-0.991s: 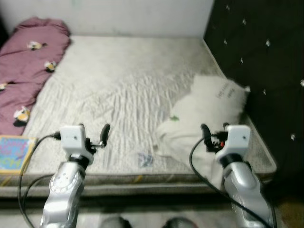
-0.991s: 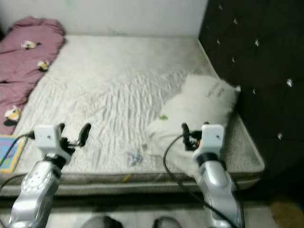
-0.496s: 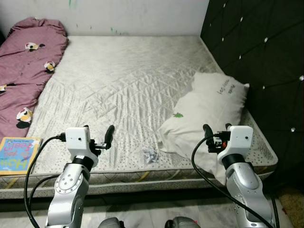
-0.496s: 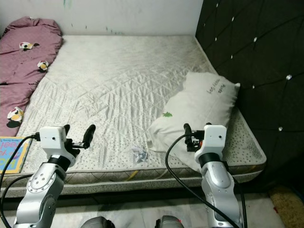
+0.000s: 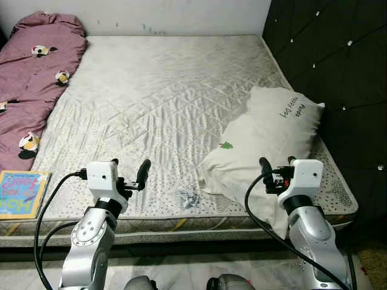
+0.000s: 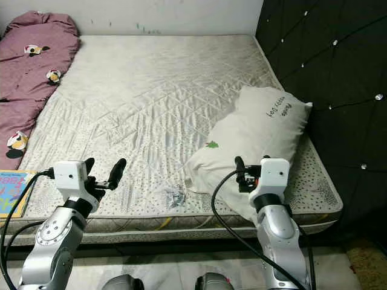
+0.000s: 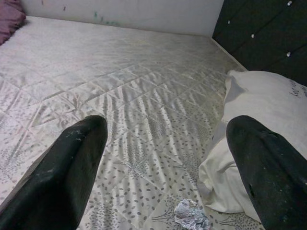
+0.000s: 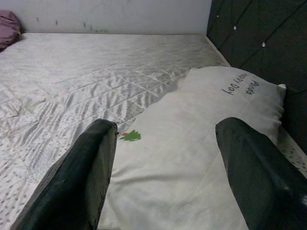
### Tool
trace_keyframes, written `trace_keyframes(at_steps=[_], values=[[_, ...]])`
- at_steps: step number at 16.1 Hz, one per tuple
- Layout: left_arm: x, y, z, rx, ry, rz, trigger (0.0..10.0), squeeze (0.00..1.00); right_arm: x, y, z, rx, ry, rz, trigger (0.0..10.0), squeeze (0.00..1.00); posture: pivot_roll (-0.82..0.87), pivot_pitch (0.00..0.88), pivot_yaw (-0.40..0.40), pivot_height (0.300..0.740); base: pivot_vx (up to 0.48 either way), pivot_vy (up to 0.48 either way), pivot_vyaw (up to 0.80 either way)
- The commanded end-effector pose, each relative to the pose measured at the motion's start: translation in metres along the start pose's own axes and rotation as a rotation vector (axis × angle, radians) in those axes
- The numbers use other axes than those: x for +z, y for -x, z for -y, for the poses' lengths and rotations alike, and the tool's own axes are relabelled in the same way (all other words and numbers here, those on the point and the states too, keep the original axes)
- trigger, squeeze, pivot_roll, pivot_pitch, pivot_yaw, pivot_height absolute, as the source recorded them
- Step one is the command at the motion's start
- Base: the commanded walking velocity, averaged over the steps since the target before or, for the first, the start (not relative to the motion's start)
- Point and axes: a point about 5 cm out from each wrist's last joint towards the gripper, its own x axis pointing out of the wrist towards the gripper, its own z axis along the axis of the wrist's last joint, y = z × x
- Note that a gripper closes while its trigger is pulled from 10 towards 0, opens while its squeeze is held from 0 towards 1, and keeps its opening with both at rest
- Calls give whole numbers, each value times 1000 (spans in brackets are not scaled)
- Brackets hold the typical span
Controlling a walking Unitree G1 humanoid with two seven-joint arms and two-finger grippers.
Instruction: Clean up the room
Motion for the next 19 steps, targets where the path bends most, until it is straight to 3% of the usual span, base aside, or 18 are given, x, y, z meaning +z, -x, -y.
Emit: trace_keyframes(at_steps=[1, 19], values=[[2, 2, 0, -8, -14, 3, 10000, 0, 3, -1, 3, -10, 1, 8, 10000, 0, -47, 29, -22, 740, 0, 0, 0], [0, 2, -3, 43, -41, -16, 10000, 0, 3, 3, -9, 48, -82, 4, 10000, 0, -43, 34, -21, 740, 0, 0, 0]])
